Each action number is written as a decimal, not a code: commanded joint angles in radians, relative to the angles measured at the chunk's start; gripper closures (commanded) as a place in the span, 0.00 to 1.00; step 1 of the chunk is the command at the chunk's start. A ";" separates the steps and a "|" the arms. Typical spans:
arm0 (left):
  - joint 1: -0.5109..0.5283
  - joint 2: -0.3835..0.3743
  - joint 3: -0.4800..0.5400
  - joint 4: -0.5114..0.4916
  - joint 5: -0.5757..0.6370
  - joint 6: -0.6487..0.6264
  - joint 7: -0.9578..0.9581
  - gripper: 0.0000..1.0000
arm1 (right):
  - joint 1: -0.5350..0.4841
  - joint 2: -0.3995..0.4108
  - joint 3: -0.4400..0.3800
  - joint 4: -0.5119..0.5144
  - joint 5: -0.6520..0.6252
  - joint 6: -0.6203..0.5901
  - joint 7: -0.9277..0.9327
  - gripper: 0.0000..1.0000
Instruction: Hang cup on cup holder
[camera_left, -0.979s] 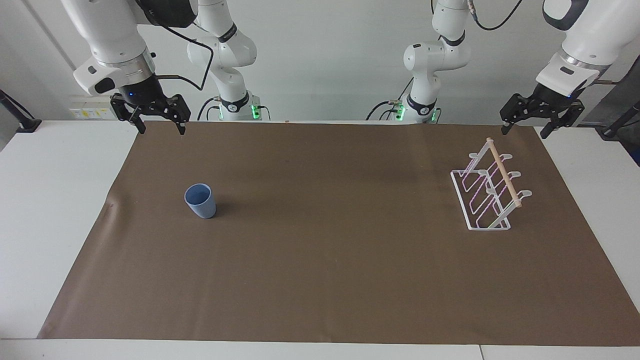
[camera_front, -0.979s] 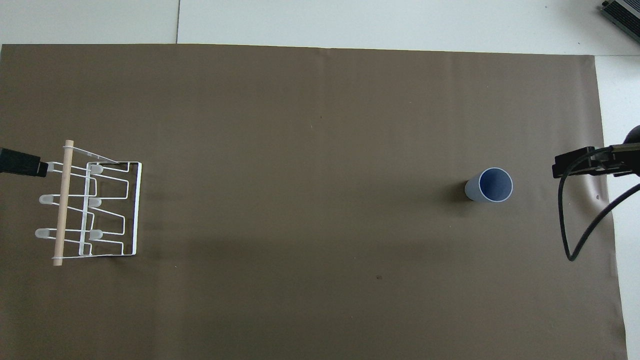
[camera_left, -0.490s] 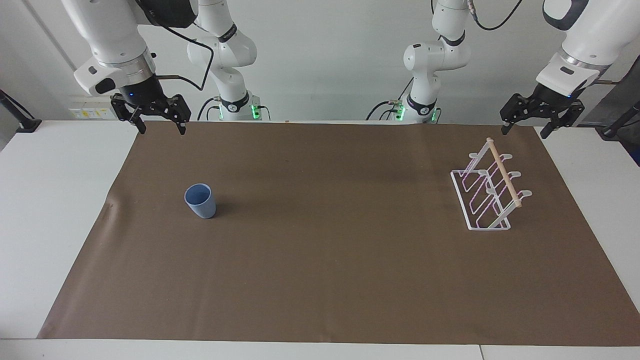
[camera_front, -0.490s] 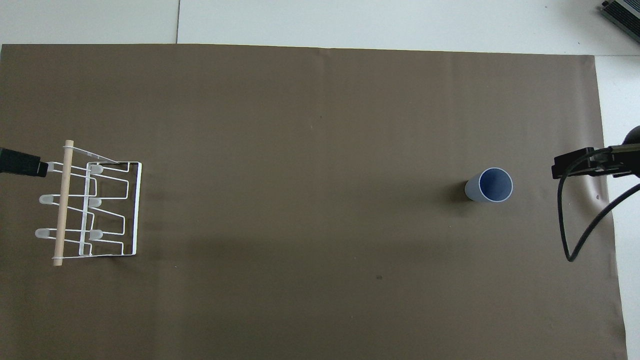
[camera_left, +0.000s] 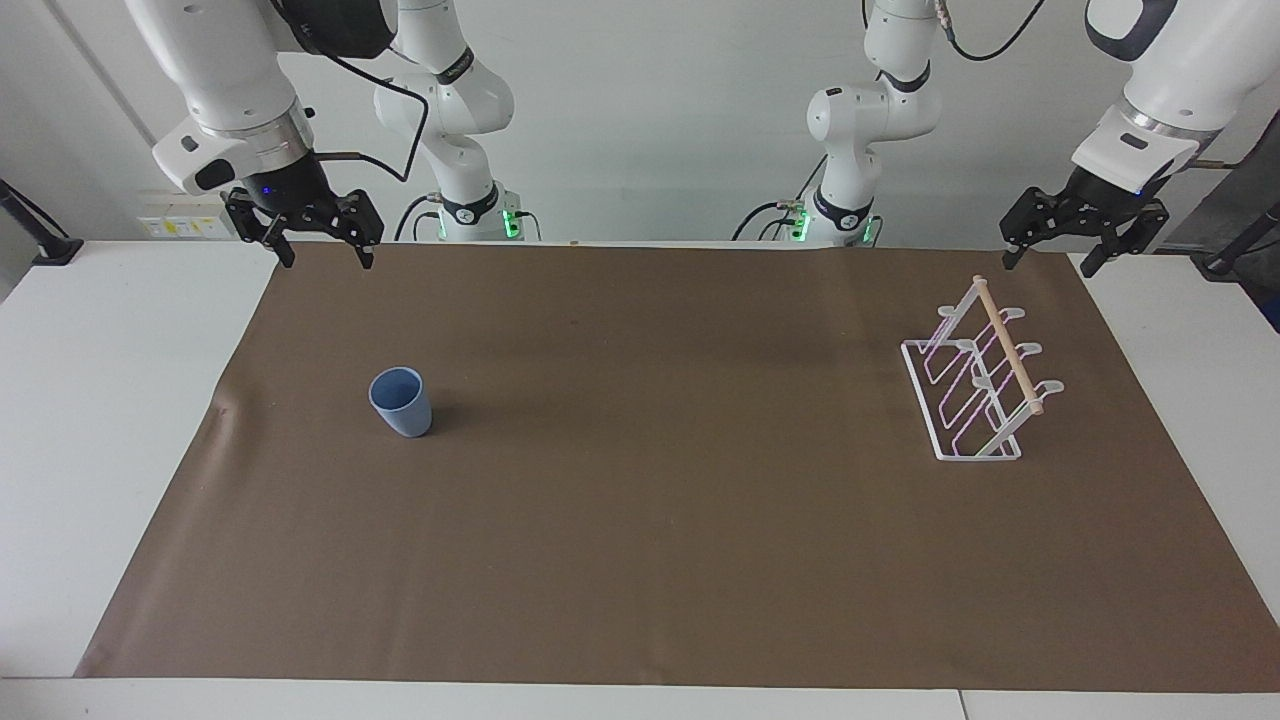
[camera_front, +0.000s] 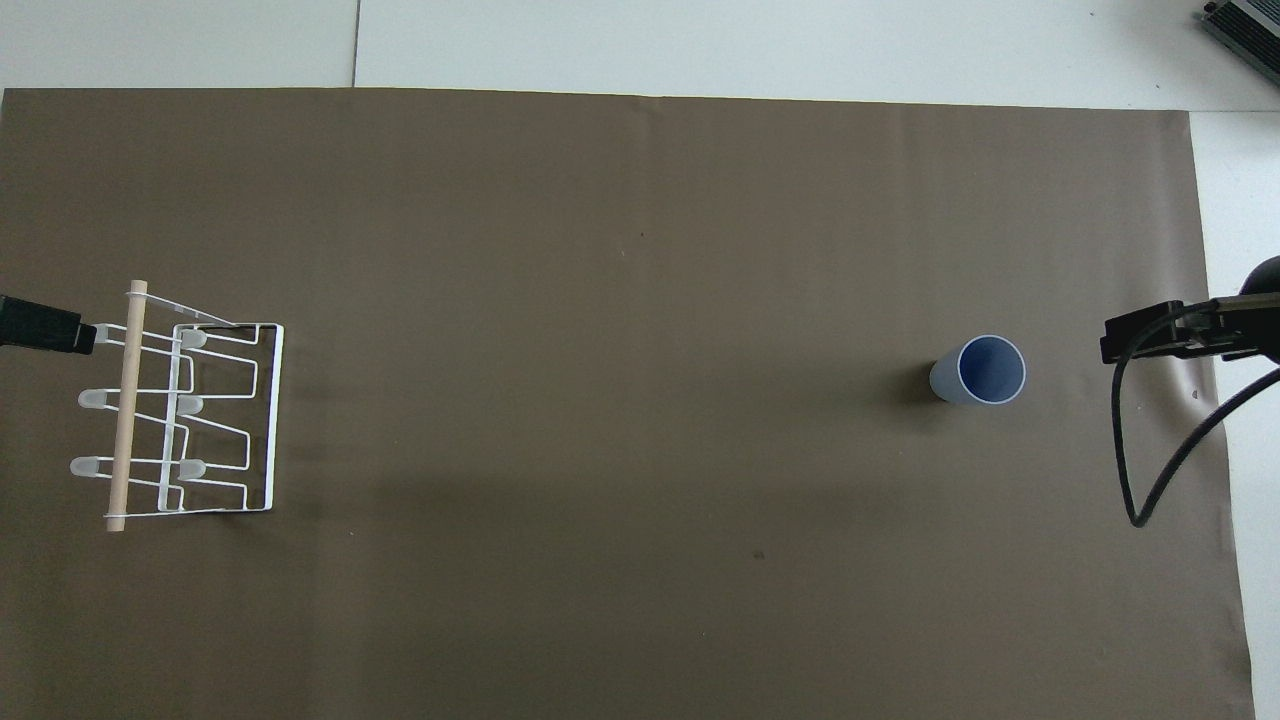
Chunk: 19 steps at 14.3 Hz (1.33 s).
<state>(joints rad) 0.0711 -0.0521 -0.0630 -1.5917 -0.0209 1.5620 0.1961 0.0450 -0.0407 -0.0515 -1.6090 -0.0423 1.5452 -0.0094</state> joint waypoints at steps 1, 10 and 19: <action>0.006 -0.022 0.000 -0.019 -0.007 -0.005 -0.003 0.00 | -0.013 -0.027 0.007 -0.034 -0.005 0.018 -0.001 0.00; 0.006 -0.022 0.000 -0.019 -0.007 -0.005 -0.003 0.00 | -0.017 -0.053 0.004 -0.101 -0.005 0.101 -0.014 0.00; 0.006 -0.022 0.000 -0.019 -0.007 -0.005 -0.003 0.00 | -0.092 -0.054 -0.004 -0.235 -0.005 0.237 -0.190 0.00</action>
<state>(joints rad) 0.0711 -0.0521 -0.0630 -1.5917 -0.0209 1.5620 0.1961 -0.0087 -0.0674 -0.0609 -1.7729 -0.0423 1.7345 -0.1212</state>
